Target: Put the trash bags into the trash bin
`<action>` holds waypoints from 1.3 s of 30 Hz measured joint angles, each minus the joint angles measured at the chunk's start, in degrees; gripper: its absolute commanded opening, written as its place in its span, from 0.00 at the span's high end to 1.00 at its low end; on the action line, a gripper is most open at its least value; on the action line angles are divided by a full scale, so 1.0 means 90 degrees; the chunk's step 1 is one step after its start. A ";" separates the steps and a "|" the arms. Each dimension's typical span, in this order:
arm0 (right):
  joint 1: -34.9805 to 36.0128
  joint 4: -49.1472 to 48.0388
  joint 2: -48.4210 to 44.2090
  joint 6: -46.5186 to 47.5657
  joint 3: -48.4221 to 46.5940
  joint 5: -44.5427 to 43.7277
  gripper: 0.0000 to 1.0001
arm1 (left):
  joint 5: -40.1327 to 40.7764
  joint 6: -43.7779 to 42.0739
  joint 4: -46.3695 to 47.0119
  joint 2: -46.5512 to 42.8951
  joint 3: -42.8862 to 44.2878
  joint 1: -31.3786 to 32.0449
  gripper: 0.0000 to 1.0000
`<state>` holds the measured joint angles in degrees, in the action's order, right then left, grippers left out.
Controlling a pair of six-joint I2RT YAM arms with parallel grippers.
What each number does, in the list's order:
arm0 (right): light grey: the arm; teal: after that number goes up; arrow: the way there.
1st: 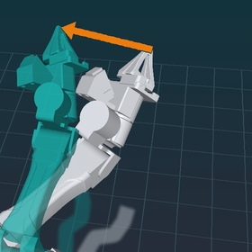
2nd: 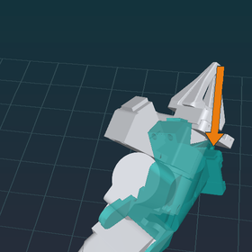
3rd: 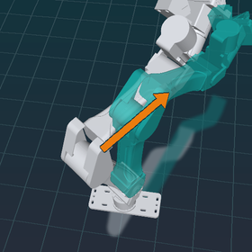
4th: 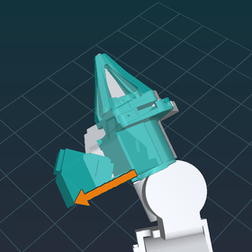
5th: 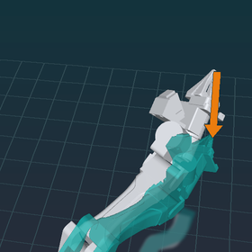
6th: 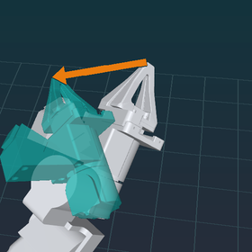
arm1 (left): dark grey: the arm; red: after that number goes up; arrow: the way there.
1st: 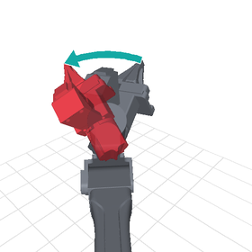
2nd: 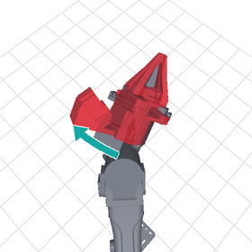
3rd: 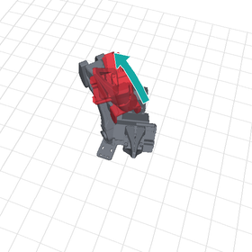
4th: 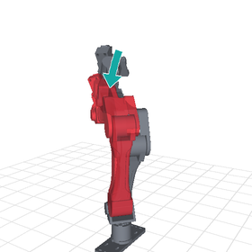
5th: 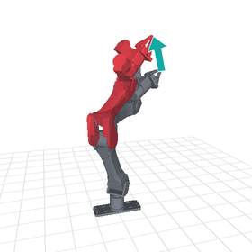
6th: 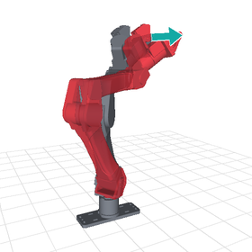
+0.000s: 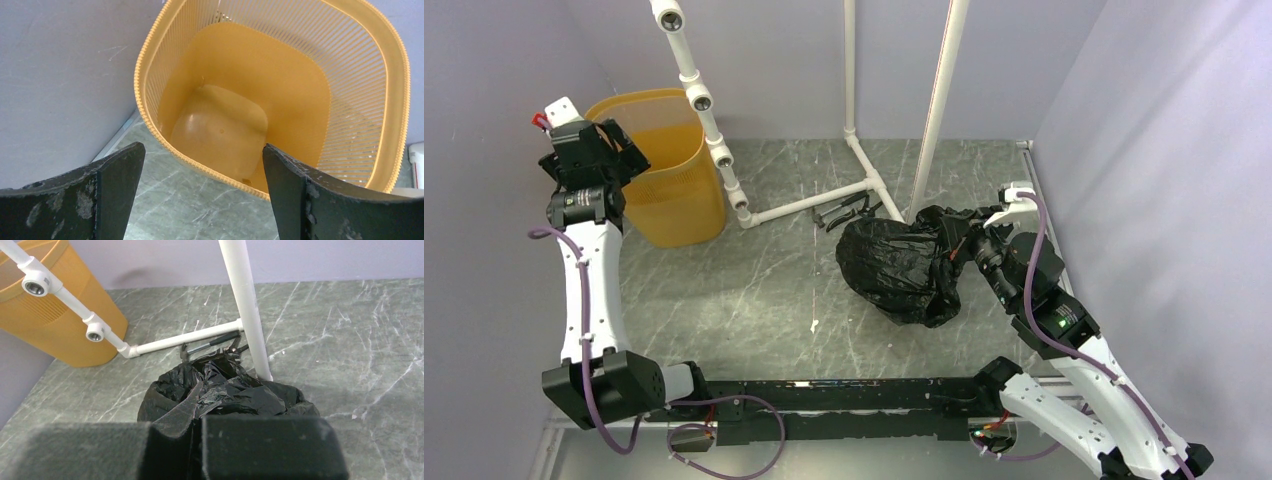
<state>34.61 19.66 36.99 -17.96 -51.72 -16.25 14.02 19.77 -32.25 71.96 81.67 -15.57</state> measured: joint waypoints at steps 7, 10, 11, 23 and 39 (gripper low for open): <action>0.0000 -0.0002 0.0000 0.0000 0.0000 0.0012 1.00 | -0.0612 -0.0391 0.0325 -0.0211 -0.0226 -0.0032 0.07; 0.0000 -0.0005 0.0022 0.0000 0.0002 0.0034 1.00 | -0.1003 -0.0833 0.0539 -0.0461 -0.0486 -0.0036 0.07; -0.0005 -0.0007 0.0036 0.0000 0.0000 0.0036 1.00 | -0.1200 -0.1069 0.0607 -0.0544 -0.0546 -0.0036 0.07; -0.0005 -0.0066 0.0318 -0.0007 0.0000 0.0272 1.00 | -0.3118 -0.3959 0.0775 -0.0760 -0.1088 -0.0036 0.07; -0.0005 -0.0114 0.0396 -0.0024 0.0000 0.0420 0.99 | -0.4437 -0.5457 0.0379 0.0053 -0.0697 -0.0036 0.21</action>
<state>34.57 18.63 40.56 -18.17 -51.72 -12.47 -25.91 -29.34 -28.84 72.44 75.40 -15.90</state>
